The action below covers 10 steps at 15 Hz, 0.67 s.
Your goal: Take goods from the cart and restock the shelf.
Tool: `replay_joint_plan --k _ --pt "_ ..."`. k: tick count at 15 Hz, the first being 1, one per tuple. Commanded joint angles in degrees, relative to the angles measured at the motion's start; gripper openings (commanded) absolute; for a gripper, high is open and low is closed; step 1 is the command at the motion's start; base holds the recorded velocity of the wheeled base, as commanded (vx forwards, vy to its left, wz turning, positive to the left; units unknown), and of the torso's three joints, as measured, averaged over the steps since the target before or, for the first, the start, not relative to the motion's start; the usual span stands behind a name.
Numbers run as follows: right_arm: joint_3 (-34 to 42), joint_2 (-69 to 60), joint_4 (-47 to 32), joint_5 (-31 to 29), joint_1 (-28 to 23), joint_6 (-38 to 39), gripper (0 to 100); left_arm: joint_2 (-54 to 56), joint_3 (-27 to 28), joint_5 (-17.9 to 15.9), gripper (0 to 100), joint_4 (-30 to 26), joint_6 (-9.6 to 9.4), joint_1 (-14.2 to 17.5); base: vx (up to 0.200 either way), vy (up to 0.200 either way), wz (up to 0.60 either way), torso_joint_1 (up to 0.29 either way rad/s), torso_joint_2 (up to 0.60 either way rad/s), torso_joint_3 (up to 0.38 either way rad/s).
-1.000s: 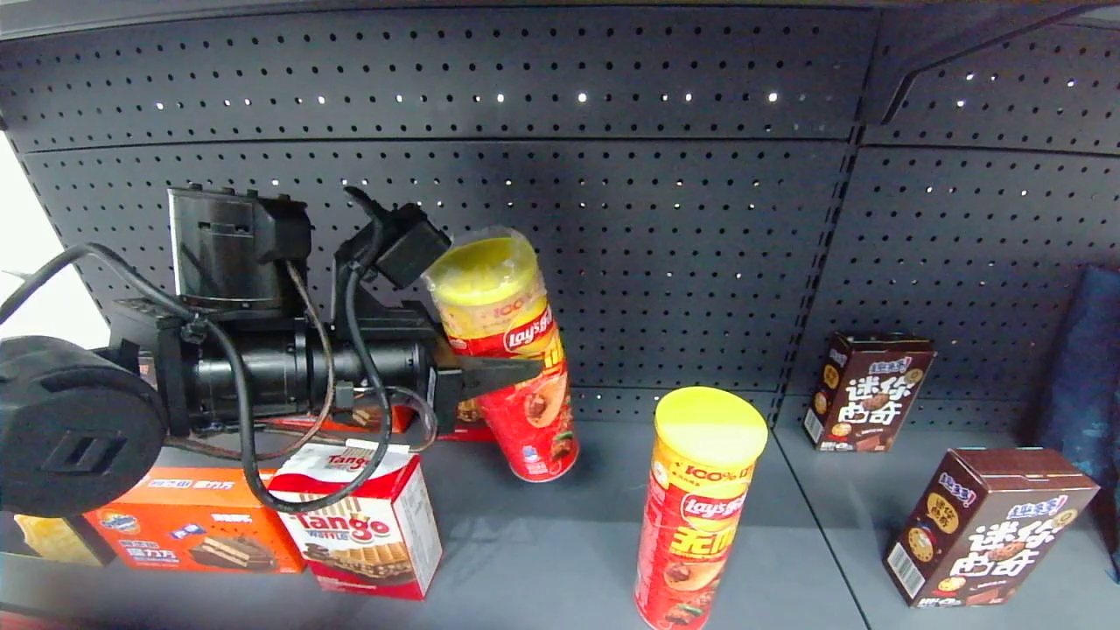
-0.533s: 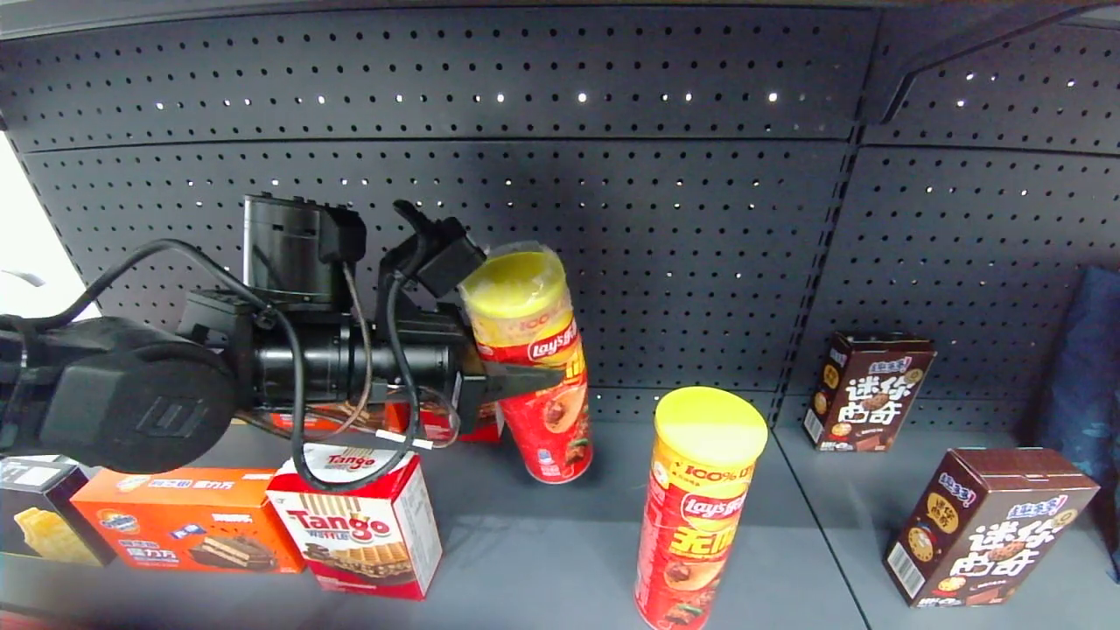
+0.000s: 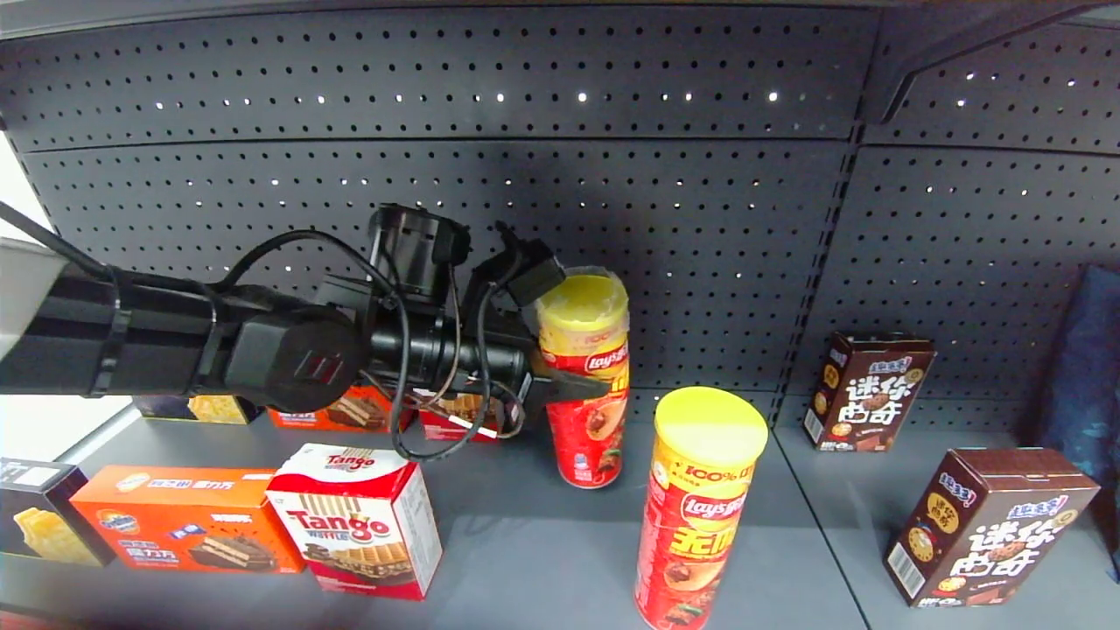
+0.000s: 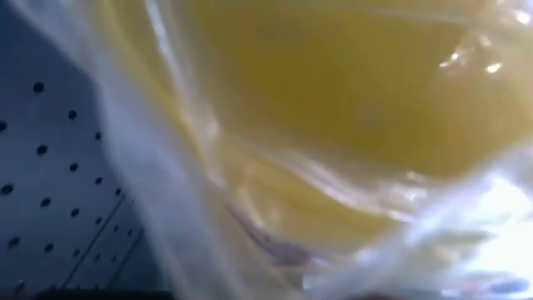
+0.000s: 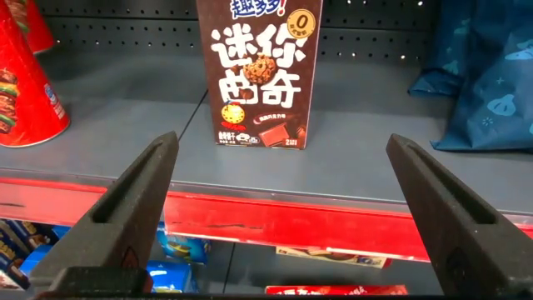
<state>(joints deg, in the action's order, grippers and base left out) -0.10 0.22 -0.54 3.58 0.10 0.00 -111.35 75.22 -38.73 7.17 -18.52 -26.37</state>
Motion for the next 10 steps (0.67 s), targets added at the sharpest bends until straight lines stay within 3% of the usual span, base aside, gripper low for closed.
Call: replay_joint_plan --k 1,5,10 --pt "0.0 0.1 0.0 0.0 0.0 0.0 100 -4.1 4.4 0.8 0 -1.8 -0.29 -0.4 0.000 0.000 0.00 0.000 0.00 0.000" --pt "0.0 0.1 0.0 0.0 0.0 0.0 100 -7.2 8.5 1.6 0 -2.1 -0.64 -0.5 0.000 0.000 0.00 0.000 0.00 0.000" --pt "0.0 0.1 0.0 0.0 0.1 -0.1 100 -9.0 10.0 1.6 0 -2.1 -0.64 -1.3 0.000 0.000 0.00 0.000 0.00 0.000"
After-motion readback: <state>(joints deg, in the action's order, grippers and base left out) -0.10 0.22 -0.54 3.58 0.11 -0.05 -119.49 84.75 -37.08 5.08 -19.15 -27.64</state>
